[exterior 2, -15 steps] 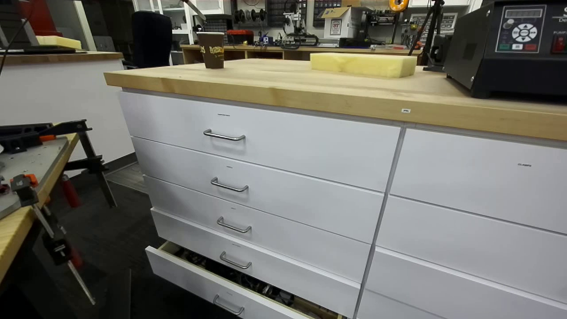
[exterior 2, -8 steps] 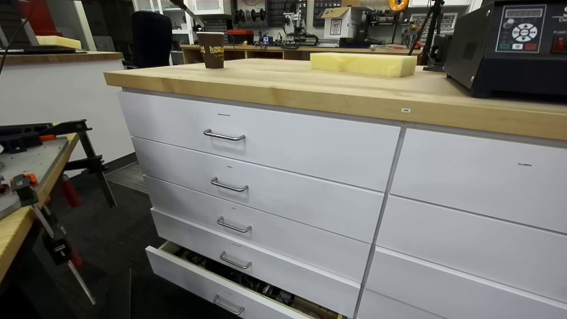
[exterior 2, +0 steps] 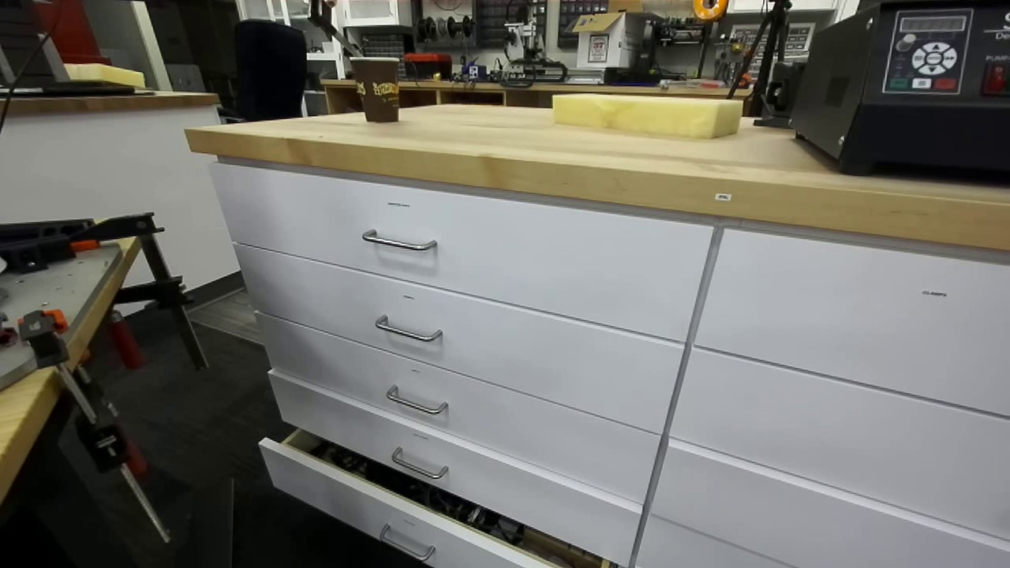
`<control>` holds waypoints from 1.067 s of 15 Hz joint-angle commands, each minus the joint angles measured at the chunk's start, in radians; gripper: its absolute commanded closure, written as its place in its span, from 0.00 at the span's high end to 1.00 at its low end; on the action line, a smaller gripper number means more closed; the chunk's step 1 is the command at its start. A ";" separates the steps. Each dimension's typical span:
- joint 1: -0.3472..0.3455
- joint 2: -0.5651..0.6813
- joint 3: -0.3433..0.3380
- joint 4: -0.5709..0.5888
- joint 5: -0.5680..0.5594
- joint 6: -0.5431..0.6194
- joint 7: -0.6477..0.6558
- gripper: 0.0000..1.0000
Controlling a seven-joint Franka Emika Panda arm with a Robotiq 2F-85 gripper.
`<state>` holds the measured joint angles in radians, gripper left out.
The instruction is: Put the pen in the cup
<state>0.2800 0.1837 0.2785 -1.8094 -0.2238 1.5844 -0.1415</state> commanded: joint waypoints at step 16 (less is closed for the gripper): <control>0.031 0.025 0.011 0.012 0.057 0.239 0.053 0.46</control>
<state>0.3097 0.2253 0.2894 -1.7791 -0.1975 1.6989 -0.1334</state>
